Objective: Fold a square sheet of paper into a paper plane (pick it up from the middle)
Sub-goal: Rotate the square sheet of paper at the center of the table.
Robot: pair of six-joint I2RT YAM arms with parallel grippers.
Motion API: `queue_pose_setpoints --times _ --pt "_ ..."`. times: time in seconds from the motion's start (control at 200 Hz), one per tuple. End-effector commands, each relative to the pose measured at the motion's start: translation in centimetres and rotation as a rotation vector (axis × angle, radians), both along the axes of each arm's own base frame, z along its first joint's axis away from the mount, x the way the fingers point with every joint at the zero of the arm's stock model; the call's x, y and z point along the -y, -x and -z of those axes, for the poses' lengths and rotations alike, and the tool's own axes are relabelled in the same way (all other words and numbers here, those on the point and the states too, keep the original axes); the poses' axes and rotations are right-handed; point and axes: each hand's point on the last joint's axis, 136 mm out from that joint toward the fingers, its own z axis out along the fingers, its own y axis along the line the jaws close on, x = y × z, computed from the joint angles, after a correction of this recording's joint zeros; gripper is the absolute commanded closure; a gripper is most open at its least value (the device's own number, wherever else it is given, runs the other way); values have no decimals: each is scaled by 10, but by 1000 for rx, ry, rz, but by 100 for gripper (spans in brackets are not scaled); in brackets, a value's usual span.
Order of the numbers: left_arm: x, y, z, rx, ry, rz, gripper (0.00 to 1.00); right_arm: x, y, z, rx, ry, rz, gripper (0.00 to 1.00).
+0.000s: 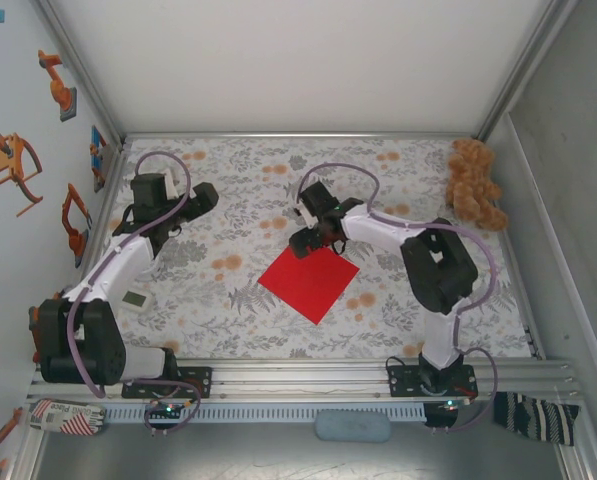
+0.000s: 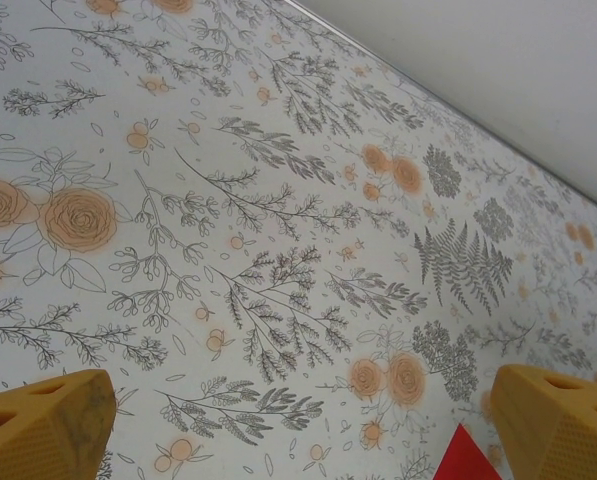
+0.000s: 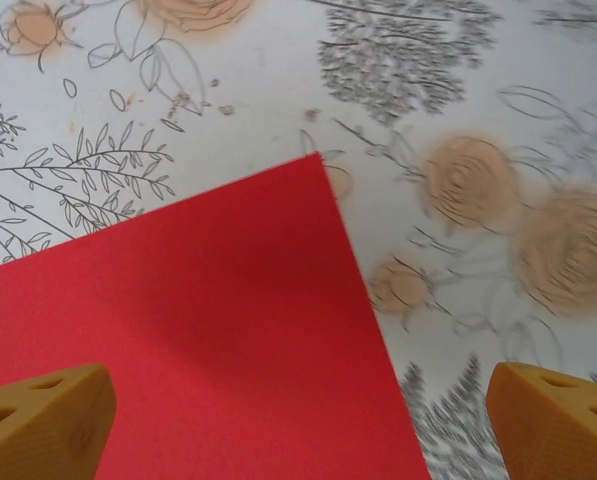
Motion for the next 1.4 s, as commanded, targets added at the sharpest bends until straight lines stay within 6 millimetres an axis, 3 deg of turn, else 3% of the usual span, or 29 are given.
queue_pose_setpoints --times 0.0,0.125,0.351,0.561,0.671,0.786,0.866,0.981,1.047,1.222,1.392 --pt "3 -3 -6 9 -6 25 4 2 -1 8 -25 71 -58 6" --pt "3 -3 -3 8 -4 17 4 5 -14 20 -12 123 -7 6" --pt "2 -10 4 -7 8 -7 4 31 -48 34 74 213 164 6" --pt "9 -17 11 -46 70 -16 4 68 -89 32 70 155 497 8" --pt "16 -17 15 -76 101 -5 4 90 -95 31 35 125 692 9" --pt "27 -14 26 -123 143 1 4 109 -87 28 -38 80 881 12" --pt "40 -12 34 -157 178 28 4 106 -86 13 -47 12 902 13" --pt "62 -9 42 -212 223 60 4 103 -85 -23 -25 -80 834 12" --pt "80 -7 45 -239 246 99 4 101 -83 -32 -56 -171 772 12" --pt "122 -6 54 -289 245 186 3 71 -73 -20 -220 -318 613 20" --pt "162 -4 63 -338 278 243 1 63 -92 -5 -230 -324 603 28"
